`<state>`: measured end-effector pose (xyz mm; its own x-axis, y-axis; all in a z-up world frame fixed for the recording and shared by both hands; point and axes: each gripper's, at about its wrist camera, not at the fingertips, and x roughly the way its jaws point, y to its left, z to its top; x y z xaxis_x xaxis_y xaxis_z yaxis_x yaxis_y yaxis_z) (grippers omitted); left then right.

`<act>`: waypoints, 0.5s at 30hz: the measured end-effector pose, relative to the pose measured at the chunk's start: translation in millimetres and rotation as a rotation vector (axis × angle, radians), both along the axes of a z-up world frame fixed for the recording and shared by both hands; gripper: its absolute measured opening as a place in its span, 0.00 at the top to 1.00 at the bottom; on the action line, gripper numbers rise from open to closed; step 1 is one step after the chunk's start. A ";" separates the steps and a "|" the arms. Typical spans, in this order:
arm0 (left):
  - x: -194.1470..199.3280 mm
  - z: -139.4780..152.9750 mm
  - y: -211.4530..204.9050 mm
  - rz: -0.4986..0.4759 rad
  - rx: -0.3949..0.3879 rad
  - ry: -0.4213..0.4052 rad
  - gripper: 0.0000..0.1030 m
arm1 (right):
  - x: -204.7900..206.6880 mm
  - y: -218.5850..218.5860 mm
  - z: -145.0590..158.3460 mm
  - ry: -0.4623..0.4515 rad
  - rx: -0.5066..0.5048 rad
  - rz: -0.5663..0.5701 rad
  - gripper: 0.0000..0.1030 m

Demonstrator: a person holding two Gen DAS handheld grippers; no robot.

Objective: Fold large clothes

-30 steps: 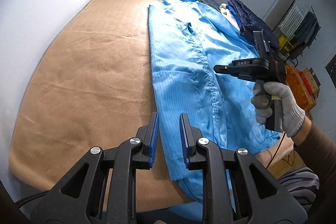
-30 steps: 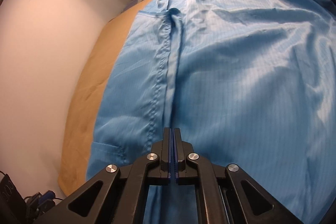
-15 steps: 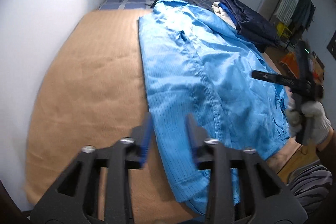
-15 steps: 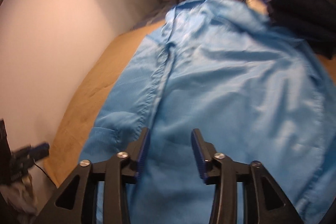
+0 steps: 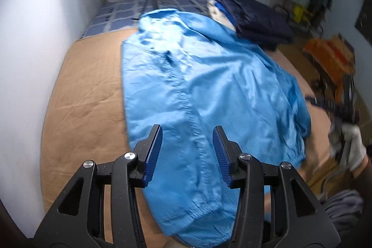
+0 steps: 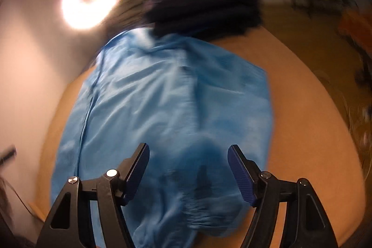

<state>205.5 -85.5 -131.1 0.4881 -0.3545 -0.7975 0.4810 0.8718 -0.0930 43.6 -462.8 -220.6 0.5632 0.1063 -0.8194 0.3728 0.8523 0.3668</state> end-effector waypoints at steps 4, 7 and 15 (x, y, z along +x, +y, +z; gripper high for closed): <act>-17.5 -5.0 -29.9 -0.057 -0.002 0.040 0.55 | -7.7 -47.3 -17.3 0.006 0.135 -0.138 0.30; -24.1 -10.5 -42.1 -0.061 -0.082 0.106 0.55 | -4.2 -73.6 -33.2 0.027 0.216 -0.215 0.29; -27.6 -47.8 -58.5 -0.037 -0.142 0.212 0.55 | 36.3 -91.0 -37.0 0.072 0.145 -0.233 0.29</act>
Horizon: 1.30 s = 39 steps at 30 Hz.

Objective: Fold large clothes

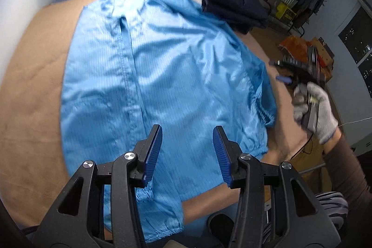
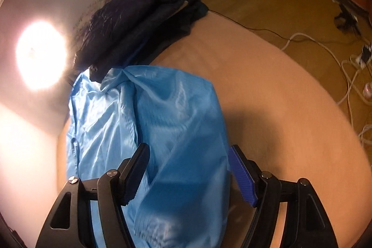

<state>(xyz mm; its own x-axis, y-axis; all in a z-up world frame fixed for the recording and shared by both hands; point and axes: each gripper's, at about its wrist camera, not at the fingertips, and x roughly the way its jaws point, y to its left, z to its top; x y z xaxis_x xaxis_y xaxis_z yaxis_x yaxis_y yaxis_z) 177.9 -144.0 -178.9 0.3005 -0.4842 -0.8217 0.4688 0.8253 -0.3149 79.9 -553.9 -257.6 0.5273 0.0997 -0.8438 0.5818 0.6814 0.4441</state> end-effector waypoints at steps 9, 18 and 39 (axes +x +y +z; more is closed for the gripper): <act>12.4 -7.7 25.6 0.053 -0.003 -0.007 0.55 | 36.1 5.7 -26.2 0.126 -0.067 0.102 0.96; 19.9 -12.3 49.4 0.107 -0.032 0.014 0.55 | 10.7 40.2 29.4 -0.054 -0.084 0.217 1.00; 15.1 -2.7 56.6 0.115 -0.059 -0.014 0.55 | 0.3 259.2 20.6 -0.082 -0.002 0.902 1.00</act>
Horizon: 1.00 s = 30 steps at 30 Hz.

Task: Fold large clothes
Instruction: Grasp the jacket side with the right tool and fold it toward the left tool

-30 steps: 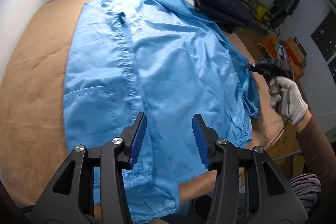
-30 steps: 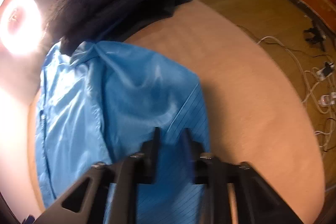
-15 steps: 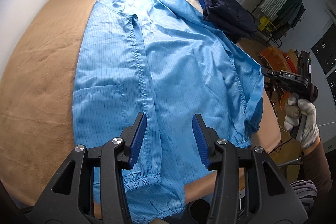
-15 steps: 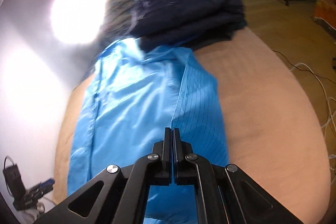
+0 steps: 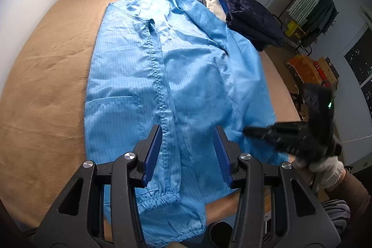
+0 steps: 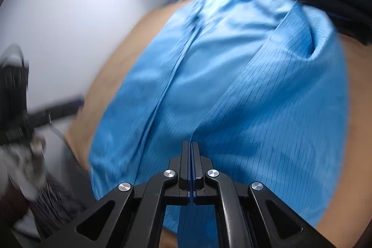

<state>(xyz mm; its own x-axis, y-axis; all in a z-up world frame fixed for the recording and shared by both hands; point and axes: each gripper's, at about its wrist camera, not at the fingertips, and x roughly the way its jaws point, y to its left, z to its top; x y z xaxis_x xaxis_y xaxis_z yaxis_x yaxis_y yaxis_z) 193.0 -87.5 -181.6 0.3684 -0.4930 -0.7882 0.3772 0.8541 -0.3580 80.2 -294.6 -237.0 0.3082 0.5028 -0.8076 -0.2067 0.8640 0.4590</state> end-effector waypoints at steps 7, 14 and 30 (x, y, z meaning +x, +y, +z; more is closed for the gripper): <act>-4.4 -11.3 6.4 0.002 -0.026 0.044 0.55 | -19.8 12.1 2.6 -0.014 0.095 0.145 0.97; -5.3 -46.4 -19.3 -0.021 -0.144 0.196 0.55 | -24.4 -44.6 33.9 -0.091 0.141 0.034 0.65; 54.5 -126.9 -110.3 0.037 -0.299 0.403 0.55 | 37.9 -187.0 -30.4 -0.018 0.121 -0.411 0.47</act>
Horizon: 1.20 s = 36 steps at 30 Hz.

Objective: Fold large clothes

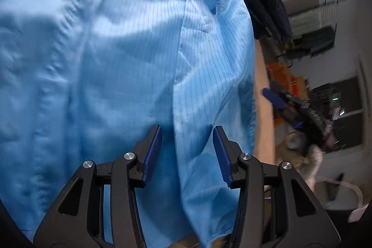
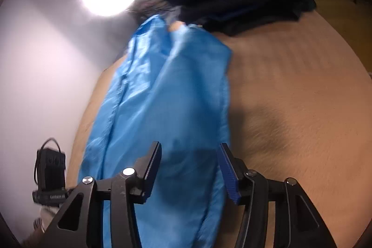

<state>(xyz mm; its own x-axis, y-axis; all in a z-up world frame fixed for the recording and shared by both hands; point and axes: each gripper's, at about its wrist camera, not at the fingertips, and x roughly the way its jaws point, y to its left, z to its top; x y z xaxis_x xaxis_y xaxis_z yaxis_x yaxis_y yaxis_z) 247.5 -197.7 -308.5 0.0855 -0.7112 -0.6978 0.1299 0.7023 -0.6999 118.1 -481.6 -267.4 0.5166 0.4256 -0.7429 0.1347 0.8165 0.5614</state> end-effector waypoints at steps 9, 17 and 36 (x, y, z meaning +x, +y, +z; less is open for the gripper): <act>-22.0 12.4 -14.4 0.006 0.008 -0.131 1.00 | 32.4 8.9 -37.0 0.047 0.023 0.041 0.94; -56.9 6.8 -28.4 -0.054 0.124 -0.210 1.00 | 31.6 1.7 -36.0 0.081 -0.136 -0.023 1.00; -89.4 -5.3 -28.1 -0.160 0.057 -0.104 0.98 | -124.6 32.1 -25.9 0.087 0.232 0.053 0.57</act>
